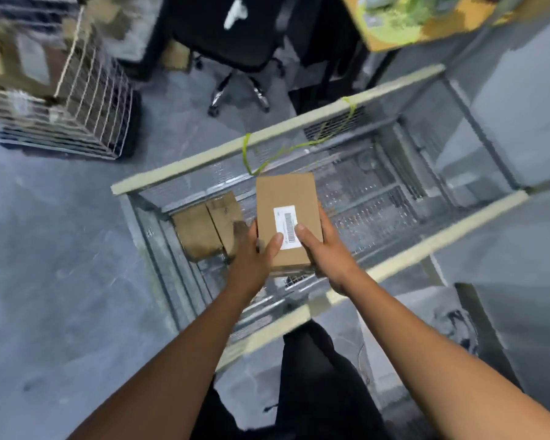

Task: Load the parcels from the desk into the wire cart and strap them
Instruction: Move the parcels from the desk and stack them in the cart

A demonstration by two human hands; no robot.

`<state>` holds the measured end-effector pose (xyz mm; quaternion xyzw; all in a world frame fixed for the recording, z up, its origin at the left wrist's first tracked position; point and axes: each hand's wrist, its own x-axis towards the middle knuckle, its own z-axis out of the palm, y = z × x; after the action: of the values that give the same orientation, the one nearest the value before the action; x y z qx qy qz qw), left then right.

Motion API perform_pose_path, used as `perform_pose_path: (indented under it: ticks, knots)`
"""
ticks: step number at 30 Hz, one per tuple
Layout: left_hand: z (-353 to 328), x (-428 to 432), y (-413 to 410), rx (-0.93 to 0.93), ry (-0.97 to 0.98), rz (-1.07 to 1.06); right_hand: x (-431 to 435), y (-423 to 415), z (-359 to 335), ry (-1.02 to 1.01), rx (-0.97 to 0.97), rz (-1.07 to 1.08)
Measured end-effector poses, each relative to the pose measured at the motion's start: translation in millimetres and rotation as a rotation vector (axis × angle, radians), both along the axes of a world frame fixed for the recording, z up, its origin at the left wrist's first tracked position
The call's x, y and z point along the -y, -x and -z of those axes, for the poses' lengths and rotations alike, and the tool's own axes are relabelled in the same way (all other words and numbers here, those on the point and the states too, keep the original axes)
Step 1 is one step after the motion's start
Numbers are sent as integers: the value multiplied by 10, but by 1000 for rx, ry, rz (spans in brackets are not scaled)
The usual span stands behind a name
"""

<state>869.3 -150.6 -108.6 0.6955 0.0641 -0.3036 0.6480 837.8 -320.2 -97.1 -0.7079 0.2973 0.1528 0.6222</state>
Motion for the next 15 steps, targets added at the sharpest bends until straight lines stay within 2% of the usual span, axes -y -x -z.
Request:
perform_pose_path:
  ticks: [3, 6, 15]
  knots:
    - [554, 273, -207, -72, -130, -68, 339, -392, 646, -15, -80, -122]
    - [1269, 511, -432, -51, -254, -63, 554, -718, 1384, -15, -138, -192]
    - [3327, 658, -1111, 70, -517, 86, 707, -1326, 3584, -71, -124, -146]
